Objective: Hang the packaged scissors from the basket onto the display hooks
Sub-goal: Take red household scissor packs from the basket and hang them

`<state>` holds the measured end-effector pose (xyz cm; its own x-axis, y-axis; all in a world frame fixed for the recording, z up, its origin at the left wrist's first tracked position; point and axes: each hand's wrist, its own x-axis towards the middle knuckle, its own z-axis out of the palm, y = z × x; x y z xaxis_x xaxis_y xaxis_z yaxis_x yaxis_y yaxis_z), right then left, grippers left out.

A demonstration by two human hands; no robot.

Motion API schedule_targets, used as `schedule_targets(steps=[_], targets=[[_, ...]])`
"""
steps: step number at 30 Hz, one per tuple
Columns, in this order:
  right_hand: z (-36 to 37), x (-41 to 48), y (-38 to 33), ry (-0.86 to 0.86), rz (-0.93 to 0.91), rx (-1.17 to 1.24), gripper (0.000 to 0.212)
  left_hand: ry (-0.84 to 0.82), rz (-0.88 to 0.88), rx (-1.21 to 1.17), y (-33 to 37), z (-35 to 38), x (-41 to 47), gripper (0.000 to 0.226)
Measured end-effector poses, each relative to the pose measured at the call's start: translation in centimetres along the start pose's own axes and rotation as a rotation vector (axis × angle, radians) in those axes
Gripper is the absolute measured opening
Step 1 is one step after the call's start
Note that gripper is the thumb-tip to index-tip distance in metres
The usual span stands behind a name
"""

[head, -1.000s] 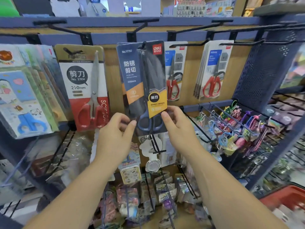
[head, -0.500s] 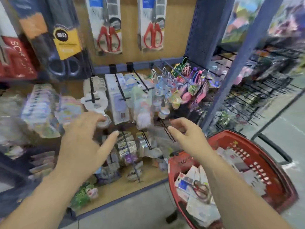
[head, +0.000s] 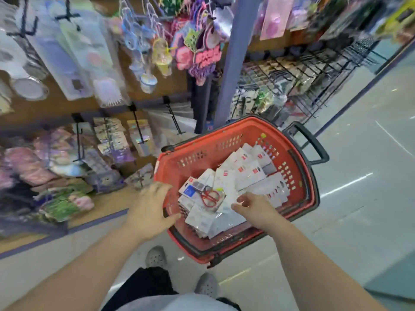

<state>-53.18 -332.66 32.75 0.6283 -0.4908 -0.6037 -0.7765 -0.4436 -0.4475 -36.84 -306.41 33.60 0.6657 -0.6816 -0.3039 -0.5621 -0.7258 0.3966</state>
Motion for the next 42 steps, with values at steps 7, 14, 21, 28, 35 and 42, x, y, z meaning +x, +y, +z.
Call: schedule_targets(steps=[7,14,21,28,35,42], targets=[[0.7,2.9,2.5,-0.052,0.061,-0.105,0.049,-0.090,-0.098,-0.018,-0.8,4.6,3.2,0.107],[1.1,8.0,1.9,-0.129,0.162,-0.006,0.058,-0.017,-0.016,0.059,-2.9,8.7,4.0,0.103],[2.6,14.7,0.9,-0.095,0.271,0.029,0.065,0.094,-0.109,-0.053,-1.9,9.8,4.3,0.094],[5.0,20.2,0.6,-0.061,0.365,0.094,0.048,0.178,-0.257,0.015,-0.5,11.4,5.0,0.096],[7.5,21.0,0.3,-0.034,0.197,-0.263,0.099,0.189,-0.271,0.078,-0.2,11.7,4.8,0.095],[8.0,22.1,0.6,-0.078,-0.024,-0.330,0.067,0.386,-0.182,0.120,2.5,12.0,5.3,0.048]])
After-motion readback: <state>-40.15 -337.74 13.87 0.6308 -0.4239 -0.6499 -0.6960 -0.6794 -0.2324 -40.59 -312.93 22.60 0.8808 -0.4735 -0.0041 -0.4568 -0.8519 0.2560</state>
